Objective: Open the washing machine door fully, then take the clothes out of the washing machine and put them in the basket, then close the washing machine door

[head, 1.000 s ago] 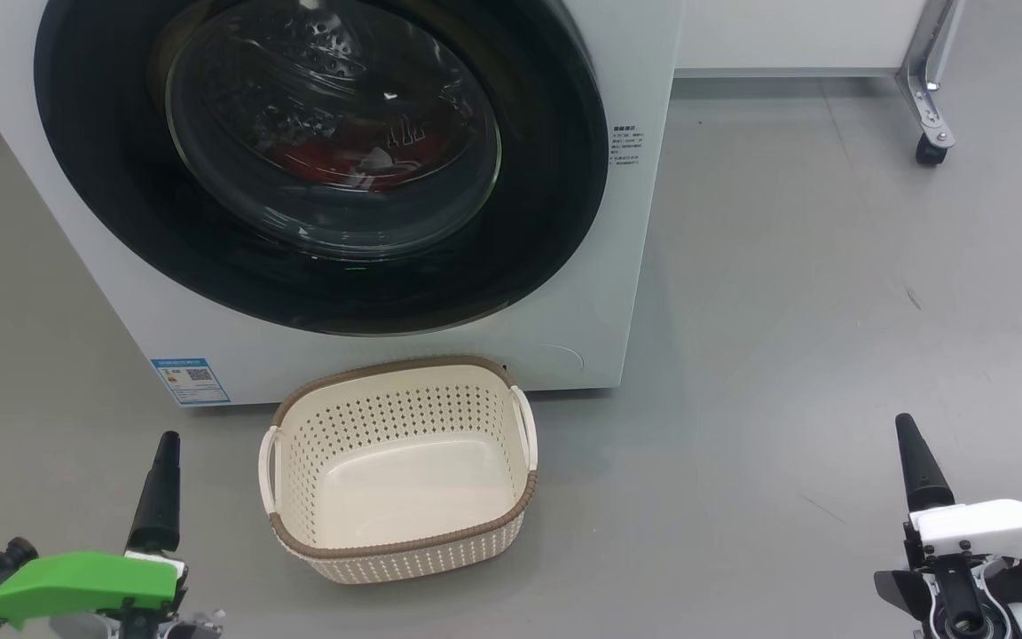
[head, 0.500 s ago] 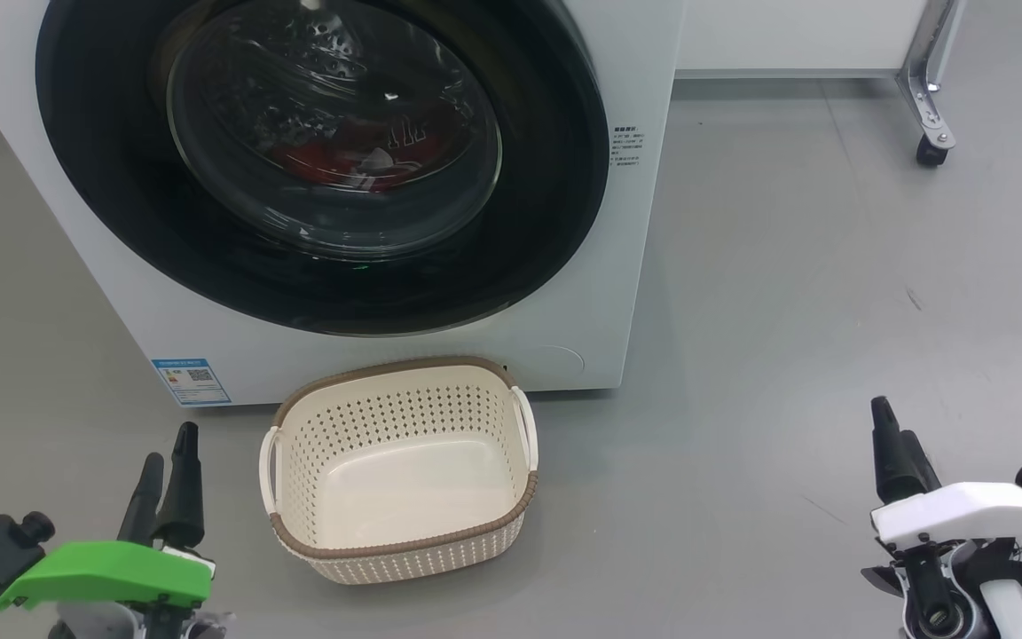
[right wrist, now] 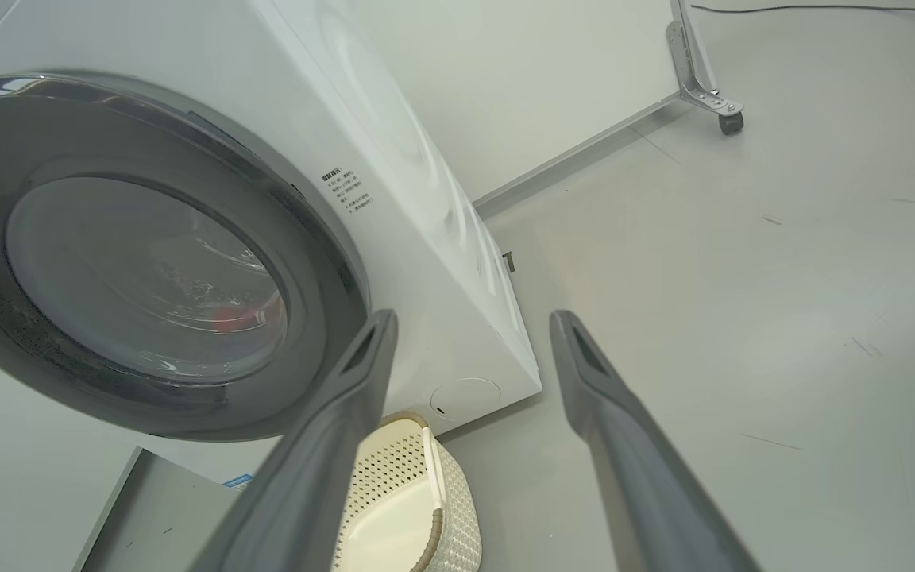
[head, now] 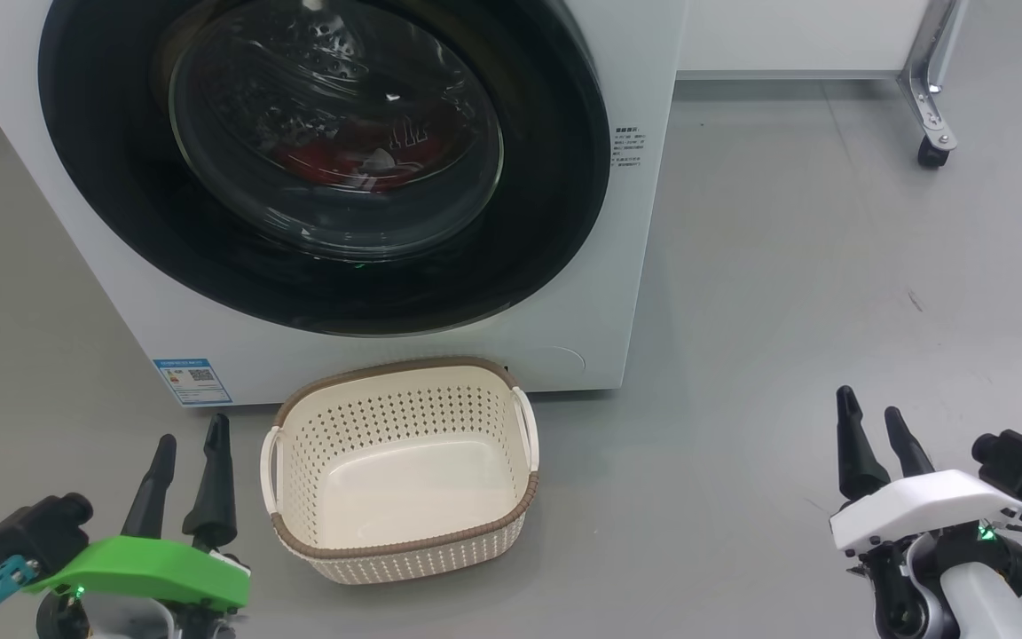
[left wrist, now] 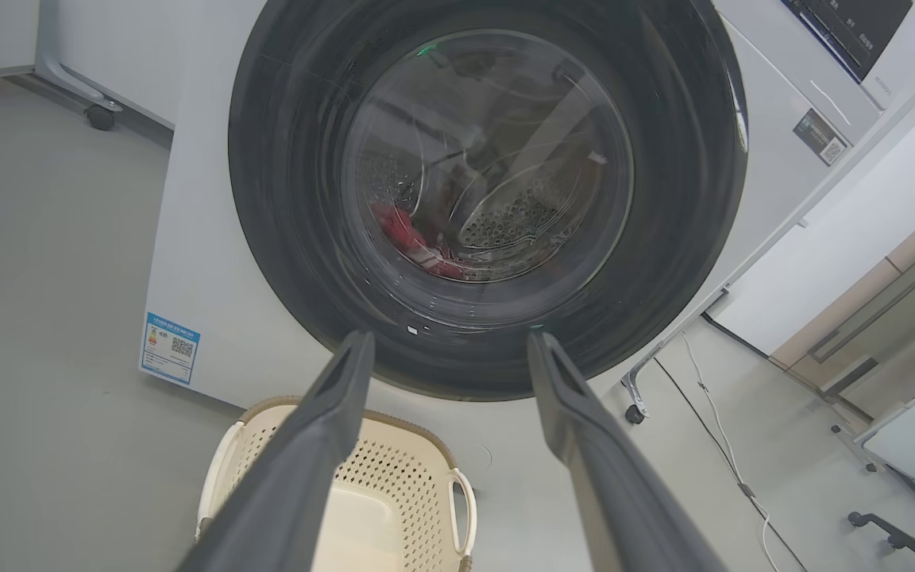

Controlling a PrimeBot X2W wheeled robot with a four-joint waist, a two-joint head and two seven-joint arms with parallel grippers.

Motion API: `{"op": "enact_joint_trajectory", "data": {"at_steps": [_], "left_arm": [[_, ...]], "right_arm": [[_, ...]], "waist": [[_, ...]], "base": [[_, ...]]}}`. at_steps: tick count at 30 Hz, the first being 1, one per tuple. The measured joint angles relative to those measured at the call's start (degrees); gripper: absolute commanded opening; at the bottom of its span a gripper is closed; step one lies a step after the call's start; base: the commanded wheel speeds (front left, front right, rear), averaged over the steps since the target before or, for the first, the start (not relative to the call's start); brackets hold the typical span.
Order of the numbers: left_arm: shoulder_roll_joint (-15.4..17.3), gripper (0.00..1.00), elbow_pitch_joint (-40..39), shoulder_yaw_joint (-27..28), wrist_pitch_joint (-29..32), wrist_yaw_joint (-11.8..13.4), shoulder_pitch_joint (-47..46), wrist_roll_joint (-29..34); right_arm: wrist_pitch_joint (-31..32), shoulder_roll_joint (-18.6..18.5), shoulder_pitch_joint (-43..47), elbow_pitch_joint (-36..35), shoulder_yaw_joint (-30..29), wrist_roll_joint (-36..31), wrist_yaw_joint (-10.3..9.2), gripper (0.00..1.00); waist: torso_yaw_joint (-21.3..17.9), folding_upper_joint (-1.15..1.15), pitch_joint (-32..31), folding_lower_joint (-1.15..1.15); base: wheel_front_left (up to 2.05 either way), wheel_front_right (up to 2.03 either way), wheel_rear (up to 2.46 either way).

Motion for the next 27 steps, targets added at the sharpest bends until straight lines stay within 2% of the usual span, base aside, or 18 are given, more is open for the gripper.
{"op": "enact_joint_trajectory", "data": {"at_steps": [10, 27], "left_arm": [[0.92, 1.00, -0.24, -2.52, -2.02, 1.00, 0.01, 9.54], [0.75, 1.00, 2.46, -5.37, -5.34, 2.85, 0.07, 19.61]], "right_arm": [[-2.15, -0.19, -0.14, 0.10, 3.11, -8.75, -1.08, 1.00], [-5.56, -0.16, -0.49, 1.56, 7.31, -20.72, -2.01, 1.00]], "waist": [[0.03, 0.00, 0.08, 0.00], [0.11, 0.00, 0.02, 0.00]], "base": [[0.00, 0.00, 0.00], [0.00, 0.00, 0.00]]}}
